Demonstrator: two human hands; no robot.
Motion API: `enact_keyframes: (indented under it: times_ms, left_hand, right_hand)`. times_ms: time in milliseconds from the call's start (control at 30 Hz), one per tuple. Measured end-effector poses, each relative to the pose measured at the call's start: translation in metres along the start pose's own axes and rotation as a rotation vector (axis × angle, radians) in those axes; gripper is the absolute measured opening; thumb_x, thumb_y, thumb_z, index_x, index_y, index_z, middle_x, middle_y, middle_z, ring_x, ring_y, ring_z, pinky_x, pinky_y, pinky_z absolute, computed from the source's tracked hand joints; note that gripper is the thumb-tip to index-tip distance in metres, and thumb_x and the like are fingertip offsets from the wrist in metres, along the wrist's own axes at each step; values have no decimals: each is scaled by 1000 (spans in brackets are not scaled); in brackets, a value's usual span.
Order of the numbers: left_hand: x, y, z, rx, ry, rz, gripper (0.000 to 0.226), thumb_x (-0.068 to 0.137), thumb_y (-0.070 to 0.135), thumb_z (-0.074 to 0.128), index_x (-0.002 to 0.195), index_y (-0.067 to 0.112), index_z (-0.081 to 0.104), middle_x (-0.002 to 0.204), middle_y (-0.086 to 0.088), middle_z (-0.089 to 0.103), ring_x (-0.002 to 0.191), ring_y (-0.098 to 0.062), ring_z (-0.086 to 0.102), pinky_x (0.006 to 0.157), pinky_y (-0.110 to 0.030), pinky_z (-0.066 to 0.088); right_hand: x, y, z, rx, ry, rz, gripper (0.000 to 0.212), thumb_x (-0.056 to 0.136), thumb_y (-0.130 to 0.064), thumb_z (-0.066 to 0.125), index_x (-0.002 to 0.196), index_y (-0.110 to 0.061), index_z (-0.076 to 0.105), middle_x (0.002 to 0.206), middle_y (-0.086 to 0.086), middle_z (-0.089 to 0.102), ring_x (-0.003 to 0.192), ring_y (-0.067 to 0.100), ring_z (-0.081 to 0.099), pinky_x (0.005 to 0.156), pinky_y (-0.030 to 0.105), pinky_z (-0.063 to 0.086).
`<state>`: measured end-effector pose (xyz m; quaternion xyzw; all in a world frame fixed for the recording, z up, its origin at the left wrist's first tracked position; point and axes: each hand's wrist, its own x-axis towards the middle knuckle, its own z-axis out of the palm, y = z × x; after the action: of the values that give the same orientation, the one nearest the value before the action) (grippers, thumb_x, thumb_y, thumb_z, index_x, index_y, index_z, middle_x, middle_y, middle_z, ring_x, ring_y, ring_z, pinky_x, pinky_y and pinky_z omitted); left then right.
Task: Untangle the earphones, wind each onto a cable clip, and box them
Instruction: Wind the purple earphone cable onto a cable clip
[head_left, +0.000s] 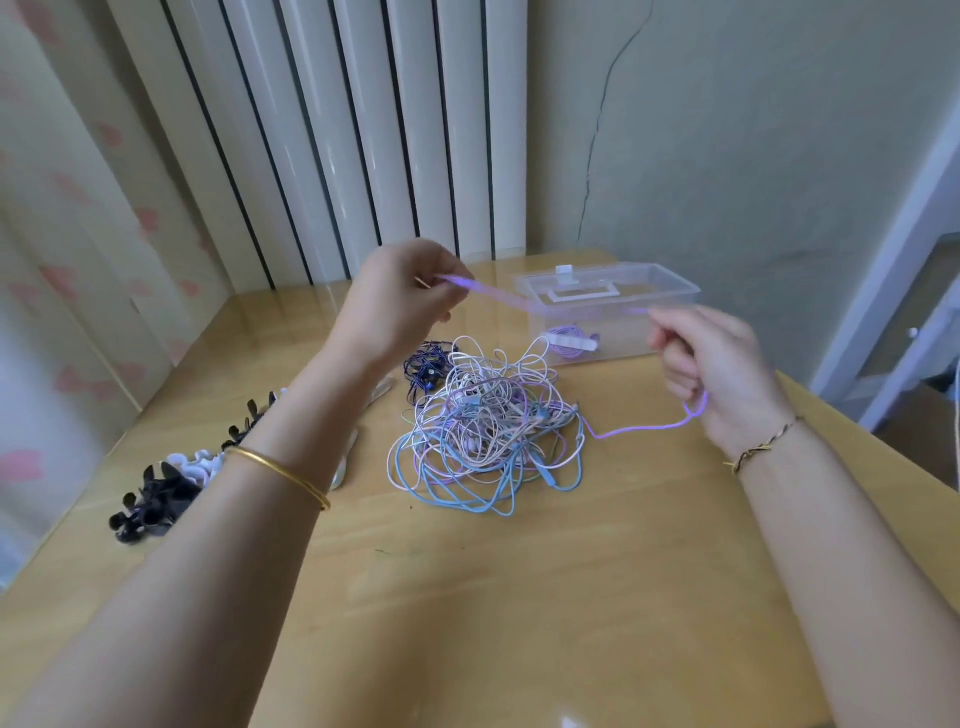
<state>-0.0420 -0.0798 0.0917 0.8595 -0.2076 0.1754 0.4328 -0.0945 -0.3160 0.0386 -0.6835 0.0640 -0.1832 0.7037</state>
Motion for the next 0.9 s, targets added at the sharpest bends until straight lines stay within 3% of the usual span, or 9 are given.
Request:
enact_keyframes:
  times_ms: [133,233,367,500,567,633,700,800,900]
  left_hand:
    - [-5,8,6,17,-269,-5,14,93,13,59,95,14,72,66,6,60,48,-1,50,53,-15,44]
    - [-7,14,26,103,-351,30,17,91,14,61,102,8,72,78,1,66,66,-9,59,68,-25,51]
    - [-9,4,45,490,-528,37,25,88,23,65,111,11,68,107,-4,65,96,-20,60,78,-26,44]
    - [-14,-1,49,701,-627,-13,11,86,10,54,84,6,64,80,-8,57,71,-24,47,52,-26,34]
    - [-15,2,46,759,-721,-18,12,85,12,57,88,14,68,75,0,55,74,-18,49,54,-25,35]
    - [-13,3,42,784,-843,-46,13,85,15,59,91,13,70,76,2,62,71,-15,52,57,-23,39]
    - [-11,2,41,759,-901,-77,17,86,18,58,90,9,72,73,-1,65,60,-14,54,55,-19,42]
    - [-5,-2,39,524,-765,-170,23,92,21,53,82,9,70,64,1,60,43,-7,50,44,-14,40]
    - [-2,-4,36,392,-601,-193,28,97,20,46,84,6,67,65,-2,59,47,-15,48,48,-21,42]
  right_hand:
    - [4,11,-9,-330,12,66,32,83,-13,56,51,-13,49,49,3,29,39,9,23,40,20,20]
    - [4,5,-10,-230,13,15,35,82,-10,56,48,-16,51,49,1,42,44,11,31,42,20,27]
    - [4,2,-18,-85,131,-89,30,74,-17,58,44,-15,50,58,4,50,59,16,44,58,30,39]
    - [4,11,-35,-952,323,-69,28,79,-23,52,59,-6,44,59,14,42,65,30,48,56,33,31]
    - [4,14,-40,-1250,242,152,15,88,-20,52,85,-7,59,92,17,60,94,36,58,68,32,37]
    - [5,20,-37,-1438,157,295,32,88,-22,58,117,-10,54,125,14,54,117,32,51,85,35,40]
    - [9,26,-26,-1588,107,143,42,87,-30,62,125,-15,49,132,8,49,125,29,43,100,40,36]
    - [19,35,7,-1479,-106,-101,23,95,-29,48,110,-18,60,121,6,58,114,27,51,86,34,39]
    - [29,50,32,-1432,-356,-10,25,95,-25,45,72,-17,52,90,5,58,90,28,52,71,30,37]
